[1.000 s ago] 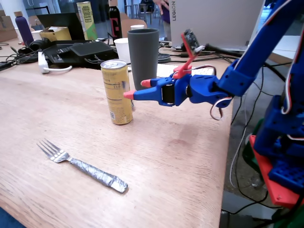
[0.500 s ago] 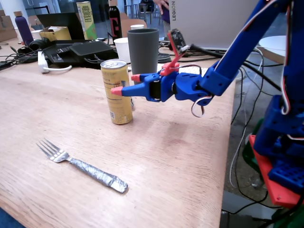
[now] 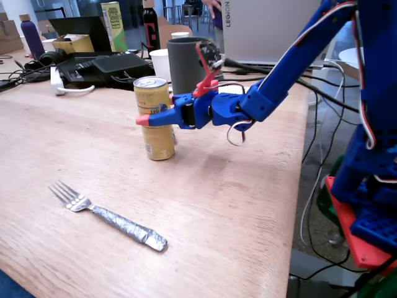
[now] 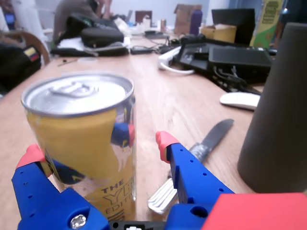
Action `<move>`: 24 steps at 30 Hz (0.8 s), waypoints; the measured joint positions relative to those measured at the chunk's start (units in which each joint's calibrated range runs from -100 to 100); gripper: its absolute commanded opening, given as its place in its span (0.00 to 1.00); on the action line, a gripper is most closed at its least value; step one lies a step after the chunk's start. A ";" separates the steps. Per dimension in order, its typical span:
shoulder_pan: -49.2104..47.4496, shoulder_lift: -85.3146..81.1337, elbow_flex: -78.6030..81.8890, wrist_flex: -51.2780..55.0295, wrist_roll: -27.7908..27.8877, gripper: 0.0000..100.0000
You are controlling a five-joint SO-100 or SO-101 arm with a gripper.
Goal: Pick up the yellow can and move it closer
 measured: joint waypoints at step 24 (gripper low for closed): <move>-2.35 11.24 -17.58 0.41 0.63 0.17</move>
